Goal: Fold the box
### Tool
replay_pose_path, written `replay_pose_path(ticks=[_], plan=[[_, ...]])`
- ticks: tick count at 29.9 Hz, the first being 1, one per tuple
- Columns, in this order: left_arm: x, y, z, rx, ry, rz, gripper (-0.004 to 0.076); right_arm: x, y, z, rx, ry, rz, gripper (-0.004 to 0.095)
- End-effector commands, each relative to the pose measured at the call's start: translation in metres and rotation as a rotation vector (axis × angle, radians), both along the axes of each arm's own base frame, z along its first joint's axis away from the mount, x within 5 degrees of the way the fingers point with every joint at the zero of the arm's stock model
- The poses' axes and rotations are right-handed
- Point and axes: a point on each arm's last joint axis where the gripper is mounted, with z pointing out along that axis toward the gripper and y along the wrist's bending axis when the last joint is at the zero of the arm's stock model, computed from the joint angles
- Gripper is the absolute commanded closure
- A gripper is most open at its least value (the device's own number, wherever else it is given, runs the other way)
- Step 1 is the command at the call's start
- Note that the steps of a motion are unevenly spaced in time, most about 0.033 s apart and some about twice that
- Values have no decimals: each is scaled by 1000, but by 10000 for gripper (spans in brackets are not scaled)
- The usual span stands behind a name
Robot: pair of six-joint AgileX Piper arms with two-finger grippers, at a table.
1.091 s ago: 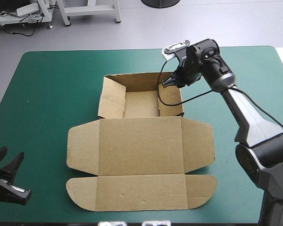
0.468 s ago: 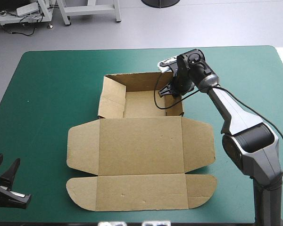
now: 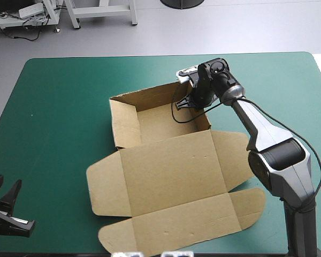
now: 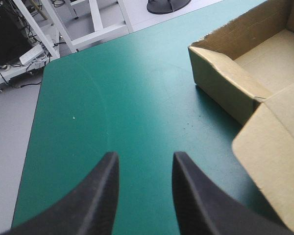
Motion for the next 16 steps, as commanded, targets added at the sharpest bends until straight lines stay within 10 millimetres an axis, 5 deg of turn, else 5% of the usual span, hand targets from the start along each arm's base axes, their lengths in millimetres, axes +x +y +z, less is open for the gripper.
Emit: replay_pose_path(ticks=[1, 7, 16], plan=[[4, -1, 11, -15, -79, -2, 470, -1, -20, 52, -95, -167, 1, 931], [4, -1, 11, -18, -85, -2, 481, -4, -51, 110, -91, -344, -66, 931], [5, -1, 14, -19, -110, -2, 481, -25, -169, 176, -140, -494, -332, 931]])
